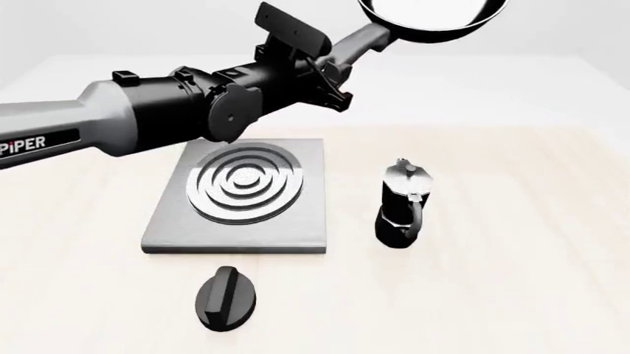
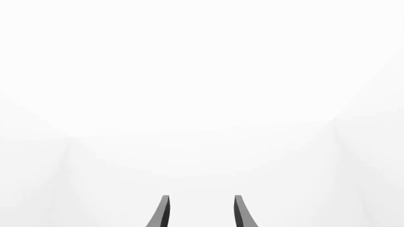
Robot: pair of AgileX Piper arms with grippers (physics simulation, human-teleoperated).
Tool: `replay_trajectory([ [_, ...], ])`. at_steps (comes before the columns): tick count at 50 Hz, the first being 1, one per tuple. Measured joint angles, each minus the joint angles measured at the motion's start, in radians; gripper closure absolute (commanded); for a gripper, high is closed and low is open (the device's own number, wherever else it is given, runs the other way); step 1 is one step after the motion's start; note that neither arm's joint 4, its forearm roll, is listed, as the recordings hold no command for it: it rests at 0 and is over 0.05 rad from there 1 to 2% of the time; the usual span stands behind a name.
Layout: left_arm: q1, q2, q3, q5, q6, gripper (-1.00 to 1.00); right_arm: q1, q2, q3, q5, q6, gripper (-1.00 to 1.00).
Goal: Put the frying pan on the stove.
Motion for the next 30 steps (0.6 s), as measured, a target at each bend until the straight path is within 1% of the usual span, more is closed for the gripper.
replay_trajectory([
  [30, 0.065, -0.102, 0.135, -0.044, -0.010, 1.00, -0.005, 0.000, 0.015, -0.011, 0.000, -1.00],
])
